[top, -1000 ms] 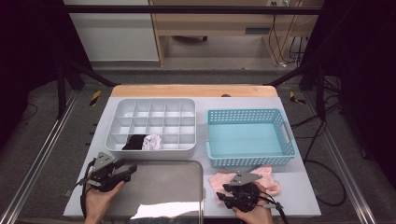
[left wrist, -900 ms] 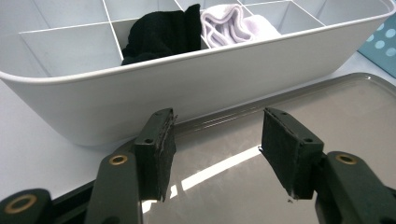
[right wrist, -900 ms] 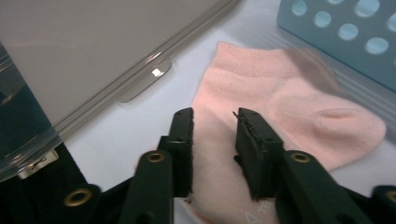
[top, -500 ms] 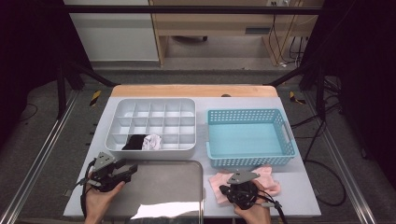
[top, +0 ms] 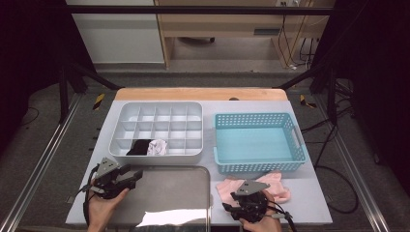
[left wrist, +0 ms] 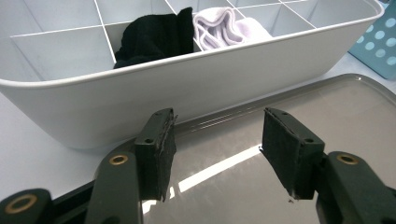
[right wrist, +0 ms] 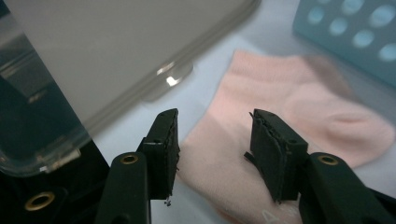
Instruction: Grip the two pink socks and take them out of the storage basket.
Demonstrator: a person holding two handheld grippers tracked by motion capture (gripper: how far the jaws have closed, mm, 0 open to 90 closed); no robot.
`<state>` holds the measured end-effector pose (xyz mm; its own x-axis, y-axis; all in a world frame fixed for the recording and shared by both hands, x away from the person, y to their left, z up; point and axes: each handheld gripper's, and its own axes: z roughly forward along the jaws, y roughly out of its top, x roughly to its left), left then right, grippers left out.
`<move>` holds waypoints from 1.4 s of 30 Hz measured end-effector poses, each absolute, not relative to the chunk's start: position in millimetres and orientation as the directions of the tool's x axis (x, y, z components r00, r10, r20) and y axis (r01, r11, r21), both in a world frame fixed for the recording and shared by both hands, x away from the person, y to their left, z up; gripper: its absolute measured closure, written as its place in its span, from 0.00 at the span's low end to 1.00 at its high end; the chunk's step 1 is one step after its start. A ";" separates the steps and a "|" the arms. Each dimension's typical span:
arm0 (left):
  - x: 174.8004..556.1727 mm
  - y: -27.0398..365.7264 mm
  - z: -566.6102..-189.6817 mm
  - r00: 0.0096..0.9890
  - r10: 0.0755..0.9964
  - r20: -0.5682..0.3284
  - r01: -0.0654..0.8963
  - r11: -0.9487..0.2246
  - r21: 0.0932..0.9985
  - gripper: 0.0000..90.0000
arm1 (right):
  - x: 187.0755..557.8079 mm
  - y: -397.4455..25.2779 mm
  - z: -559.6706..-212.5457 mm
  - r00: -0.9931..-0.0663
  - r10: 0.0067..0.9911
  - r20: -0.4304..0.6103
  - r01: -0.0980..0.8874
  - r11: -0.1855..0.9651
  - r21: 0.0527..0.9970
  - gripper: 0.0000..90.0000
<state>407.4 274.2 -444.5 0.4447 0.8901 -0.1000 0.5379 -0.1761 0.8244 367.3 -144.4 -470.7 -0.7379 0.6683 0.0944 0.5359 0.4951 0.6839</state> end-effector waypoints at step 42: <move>406.4 271.7 -444.2 0.450 0.886 -0.112 0.535 -0.167 0.828 0.47 | 390.7 -115.8 -447.3 -0.728 0.676 0.113 0.465 0.365 0.807 0.78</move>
<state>406.4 271.7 -444.2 0.4498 0.8860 -0.1124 0.5351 -0.1666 0.8282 390.7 -115.8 -447.3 -0.7279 0.6762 0.1134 0.4647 0.3649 0.8068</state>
